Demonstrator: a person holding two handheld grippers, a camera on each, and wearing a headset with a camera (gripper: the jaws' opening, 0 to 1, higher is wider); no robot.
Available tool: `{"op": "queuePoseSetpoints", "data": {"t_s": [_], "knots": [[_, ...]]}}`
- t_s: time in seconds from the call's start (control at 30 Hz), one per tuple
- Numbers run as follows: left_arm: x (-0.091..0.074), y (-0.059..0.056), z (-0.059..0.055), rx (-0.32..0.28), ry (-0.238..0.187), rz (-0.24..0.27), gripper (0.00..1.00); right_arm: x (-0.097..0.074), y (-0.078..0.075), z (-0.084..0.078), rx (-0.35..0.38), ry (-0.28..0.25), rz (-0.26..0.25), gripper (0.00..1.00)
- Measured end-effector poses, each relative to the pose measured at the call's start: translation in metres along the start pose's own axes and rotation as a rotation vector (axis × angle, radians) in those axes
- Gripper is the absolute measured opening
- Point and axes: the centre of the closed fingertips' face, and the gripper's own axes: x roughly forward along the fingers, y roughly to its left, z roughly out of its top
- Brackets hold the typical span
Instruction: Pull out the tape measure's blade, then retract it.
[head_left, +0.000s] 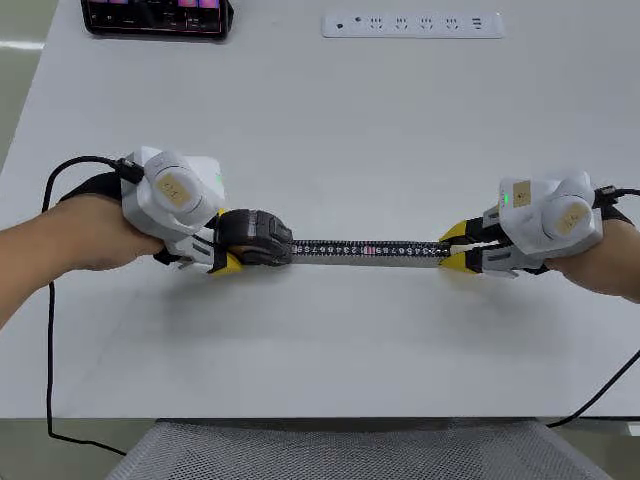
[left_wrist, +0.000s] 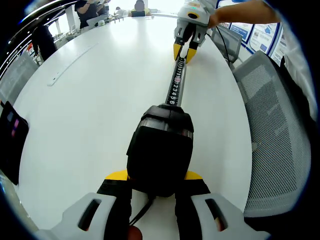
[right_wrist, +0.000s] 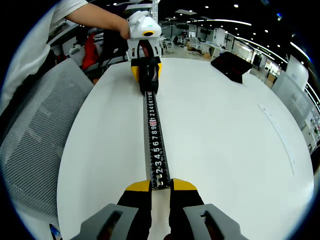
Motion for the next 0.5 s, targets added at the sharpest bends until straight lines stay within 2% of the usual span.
{"op": "queuePoseSetpoints", "data": {"t_s": [0.5], "knots": [[-0.0002,-0.0003,0.0001,-0.003,-0.002,0.002,0.28,-0.0103,-0.0037,-0.0099,-0.014,0.036,-0.004,0.09]]}}
